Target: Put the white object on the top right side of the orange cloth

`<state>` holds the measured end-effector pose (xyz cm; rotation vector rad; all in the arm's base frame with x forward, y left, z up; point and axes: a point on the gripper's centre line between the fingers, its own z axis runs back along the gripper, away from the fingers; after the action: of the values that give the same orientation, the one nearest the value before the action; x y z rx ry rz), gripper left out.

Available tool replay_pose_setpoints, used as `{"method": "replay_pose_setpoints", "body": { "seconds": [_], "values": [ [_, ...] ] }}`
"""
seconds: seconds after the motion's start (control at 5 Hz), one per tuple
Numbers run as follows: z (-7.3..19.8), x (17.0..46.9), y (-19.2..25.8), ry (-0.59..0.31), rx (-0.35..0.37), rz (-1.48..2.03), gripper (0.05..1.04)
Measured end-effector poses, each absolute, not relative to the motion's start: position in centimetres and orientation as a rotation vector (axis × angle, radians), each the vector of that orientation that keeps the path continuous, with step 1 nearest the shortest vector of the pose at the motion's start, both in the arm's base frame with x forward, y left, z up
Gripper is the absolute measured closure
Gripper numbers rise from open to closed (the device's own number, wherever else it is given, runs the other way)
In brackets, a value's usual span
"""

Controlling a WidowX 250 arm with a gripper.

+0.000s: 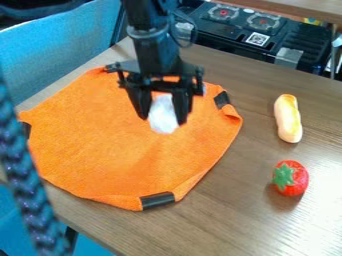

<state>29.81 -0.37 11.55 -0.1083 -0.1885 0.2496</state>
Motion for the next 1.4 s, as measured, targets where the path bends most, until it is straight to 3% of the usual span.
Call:
{"method": "replay_pose_setpoints", "body": {
  "seconds": [0.4, 0.6, 0.8, 1.0, 1.2, 1.4],
  "values": [
    [10.5, 35.2, 2.2, -0.227, -0.072, 0.396, 0.333],
    [8.0, 37.2, 2.6, -0.195, -0.031, 0.430, 0.333],
    [6.8, 39.1, 1.8, -0.193, -0.037, 0.442, 0.325],
    [6.8, 39.6, 1.7, -0.197, -0.031, 0.458, 0.255],
    [6.9, 39.3, 0.8, -0.192, -0.027, 0.419, 0.073],
    [9.8, 38.7, 0.6, -0.226, 0.022, 0.344, 0.076]
  ]
}}
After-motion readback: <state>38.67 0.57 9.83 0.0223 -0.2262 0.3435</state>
